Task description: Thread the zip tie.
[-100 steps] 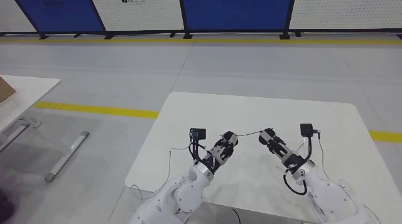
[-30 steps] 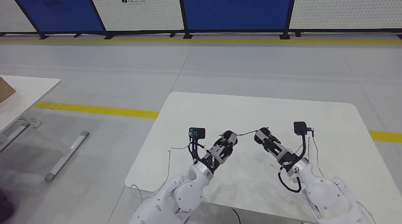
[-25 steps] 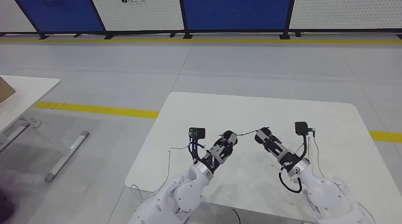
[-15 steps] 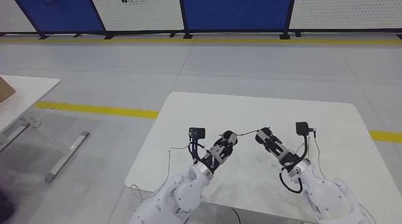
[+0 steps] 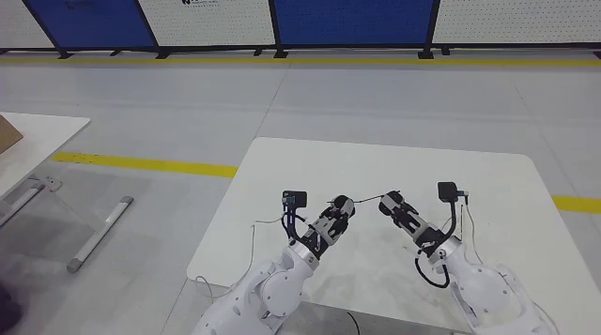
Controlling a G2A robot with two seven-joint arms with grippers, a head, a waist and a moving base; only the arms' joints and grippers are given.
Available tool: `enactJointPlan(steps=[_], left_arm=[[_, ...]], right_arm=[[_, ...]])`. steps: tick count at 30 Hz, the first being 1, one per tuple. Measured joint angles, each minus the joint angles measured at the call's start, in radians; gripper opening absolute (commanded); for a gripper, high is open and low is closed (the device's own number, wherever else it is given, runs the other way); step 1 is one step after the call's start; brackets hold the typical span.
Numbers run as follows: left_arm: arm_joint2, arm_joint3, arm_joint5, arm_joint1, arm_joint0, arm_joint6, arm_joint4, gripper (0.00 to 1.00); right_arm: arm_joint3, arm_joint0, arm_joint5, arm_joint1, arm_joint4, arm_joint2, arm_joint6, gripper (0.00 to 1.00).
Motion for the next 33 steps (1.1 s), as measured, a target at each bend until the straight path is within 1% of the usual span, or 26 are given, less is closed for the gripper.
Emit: enactJointPlan(steps=[10, 17, 32, 33], left_arm=[[0.000, 0.000, 0.000, 0.000, 0.000, 0.000, 0.000, 0.00], [0.000, 0.000, 0.000, 0.000, 0.000, 0.000, 0.000, 0.00], [0.000, 0.000, 0.000, 0.000, 0.000, 0.000, 0.000, 0.00], [0.000, 0.000, 0.000, 0.000, 0.000, 0.000, 0.000, 0.00]], right_arm=[[0.015, 0.006, -0.011, -0.007, 0.006, -0.010, 0.012, 0.00], [0.018, 0.003, -0.022, -0.009, 0.005, 0.000, 0.005, 0.00], [0.008, -0.013, -0.051, -0.010, -0.039, 0.011, 0.013, 0.00], [0.008, -0.014, -0.053, -0.010, -0.042, 0.012, 0.014, 0.08]])
